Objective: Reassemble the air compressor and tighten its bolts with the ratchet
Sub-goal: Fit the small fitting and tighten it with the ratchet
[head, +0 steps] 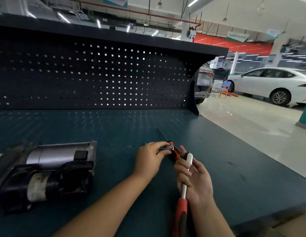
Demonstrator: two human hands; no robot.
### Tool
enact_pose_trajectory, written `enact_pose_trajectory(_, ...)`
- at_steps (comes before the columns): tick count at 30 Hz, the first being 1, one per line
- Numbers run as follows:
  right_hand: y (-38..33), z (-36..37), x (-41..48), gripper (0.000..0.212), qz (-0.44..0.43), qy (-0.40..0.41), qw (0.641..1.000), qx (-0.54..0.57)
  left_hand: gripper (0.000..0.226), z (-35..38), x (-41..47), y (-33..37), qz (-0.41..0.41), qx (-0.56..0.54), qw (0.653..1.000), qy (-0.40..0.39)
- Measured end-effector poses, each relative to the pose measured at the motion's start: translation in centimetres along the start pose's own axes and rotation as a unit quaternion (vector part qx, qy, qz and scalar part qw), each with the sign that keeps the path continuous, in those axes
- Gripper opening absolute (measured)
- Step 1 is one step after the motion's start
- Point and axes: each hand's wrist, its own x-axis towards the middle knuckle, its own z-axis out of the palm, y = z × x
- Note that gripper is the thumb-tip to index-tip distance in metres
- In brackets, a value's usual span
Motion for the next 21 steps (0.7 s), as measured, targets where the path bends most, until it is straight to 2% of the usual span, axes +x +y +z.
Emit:
enact_pose_trajectory(2, 0.2, 0.1, -0.3, 0.039, 0.006, -0.005, 1.000, -0.013, 0.022, -0.8, -0.6, 0.5, 0.011, -0.045, 0.999, 0.016)
enact_pose_trajectory(5, 0.5, 0.6, -0.6, 0.034, 0.006, -0.014, 1.000, -0.024, 0.022, -1.3, -1.4, 1.0, 0.033, -0.052, 0.998, 0.003)
enact_pose_trajectory(6, 0.6, 0.7, -0.7, 0.034, 0.008, -0.024, 0.999, -0.020, 0.022, -1.3, -1.5, 1.0, 0.046, -0.043, 0.998, -0.005)
enact_pose_trajectory(9, 0.8, 1.2, -0.9, 0.065, 0.024, -0.063, 0.998, 0.003, 0.019, -1.0, -1.7, 1.1, 0.076, 0.006, 0.997, -0.010)
enact_pose_trajectory(10, 0.8, 1.3, -0.9, 0.068, 0.026, -0.067, 0.997, 0.003, 0.019, -0.9, -1.7, 1.1, 0.076, 0.015, 0.997, -0.004)
enact_pose_trajectory(16, 0.9, 1.4, -1.0, 0.074, 0.040, -0.087, 0.995, 0.013, 0.020, -0.8, -2.0, 1.6, 0.082, 0.060, 0.995, 0.009)
enact_pose_trajectory(21, 0.9, 1.5, -1.1, 0.072, 0.042, -0.091, 0.995, 0.015, 0.015, -1.2, -2.1, 2.0, 0.174, 0.161, 0.971, 0.038)
